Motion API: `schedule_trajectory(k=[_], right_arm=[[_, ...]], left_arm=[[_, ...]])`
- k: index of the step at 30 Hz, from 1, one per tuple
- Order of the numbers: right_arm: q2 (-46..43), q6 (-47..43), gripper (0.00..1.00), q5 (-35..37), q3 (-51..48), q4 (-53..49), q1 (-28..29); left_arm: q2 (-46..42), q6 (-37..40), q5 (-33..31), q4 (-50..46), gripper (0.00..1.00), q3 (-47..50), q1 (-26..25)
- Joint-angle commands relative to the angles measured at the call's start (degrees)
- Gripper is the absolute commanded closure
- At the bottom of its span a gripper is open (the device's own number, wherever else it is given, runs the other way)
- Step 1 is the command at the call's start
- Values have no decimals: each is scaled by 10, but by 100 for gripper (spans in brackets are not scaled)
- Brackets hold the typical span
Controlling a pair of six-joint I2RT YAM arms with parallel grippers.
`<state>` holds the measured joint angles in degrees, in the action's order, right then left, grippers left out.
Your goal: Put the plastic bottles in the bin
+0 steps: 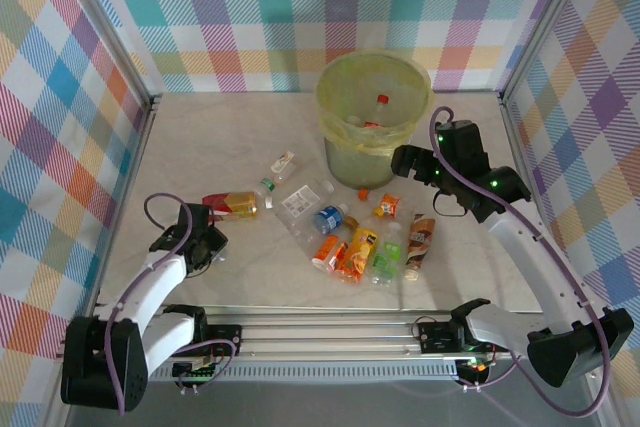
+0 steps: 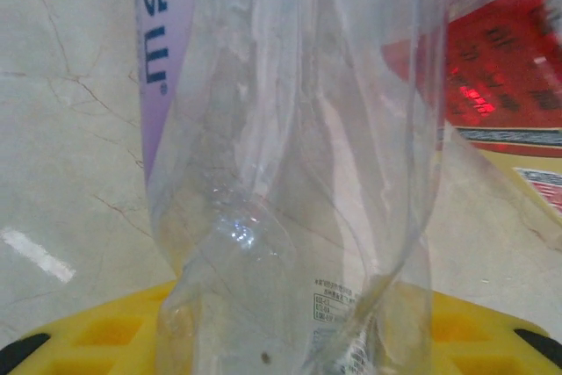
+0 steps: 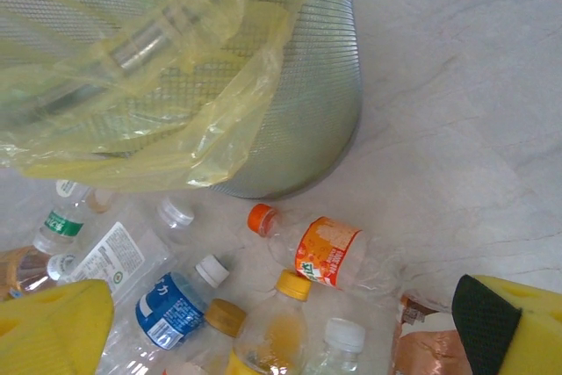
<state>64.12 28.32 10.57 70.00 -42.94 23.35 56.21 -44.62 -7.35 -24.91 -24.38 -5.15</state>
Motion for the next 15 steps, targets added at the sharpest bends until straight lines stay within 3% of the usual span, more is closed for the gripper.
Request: schedule_trajectory(k=[1,8,15], right_arm=[[-10,7,0,-26,-4,19,3],[-16,9,0,-69,-4,43,3],[-22,17,0,-127,-9,80,3]], left_arm=[[-50,-5,-26,-51,59,-9,5],[-174,28,-21,-96,65,-41,5],[-220,80,103,-25,68,-87,1]])
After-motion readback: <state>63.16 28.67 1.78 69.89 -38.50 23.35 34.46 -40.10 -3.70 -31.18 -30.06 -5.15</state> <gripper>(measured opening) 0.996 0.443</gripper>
